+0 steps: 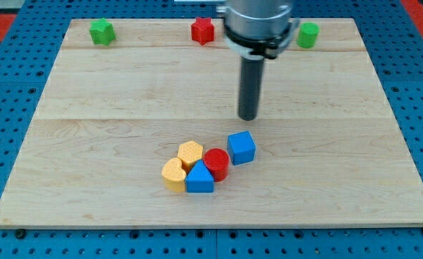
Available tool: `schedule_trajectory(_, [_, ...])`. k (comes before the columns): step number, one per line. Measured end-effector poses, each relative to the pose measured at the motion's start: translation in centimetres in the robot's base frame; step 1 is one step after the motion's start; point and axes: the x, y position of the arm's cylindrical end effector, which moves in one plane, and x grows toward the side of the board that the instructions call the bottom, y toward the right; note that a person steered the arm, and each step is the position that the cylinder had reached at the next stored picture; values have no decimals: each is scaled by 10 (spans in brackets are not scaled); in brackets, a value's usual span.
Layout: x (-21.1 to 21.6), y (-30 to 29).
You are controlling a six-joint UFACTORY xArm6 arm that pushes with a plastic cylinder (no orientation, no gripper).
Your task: Add the red star into the group of blocks
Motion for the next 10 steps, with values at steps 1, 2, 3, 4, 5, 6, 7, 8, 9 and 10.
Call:
schedule_trajectory(1, [16, 24])
schedule_trajectory(2, [43, 23])
schedule_trajectory(3, [55, -34])
schedule_trajectory(4, [55, -65])
schedule_trajectory(5, [25, -19])
schedule_trajectory(6, [-43, 1])
schedule_trajectory(7, [-105, -1])
schedule_trajectory(8, [-141, -5])
schedule_trajectory(9, [-157, 0])
schedule_trajectory(10, [-157, 1])
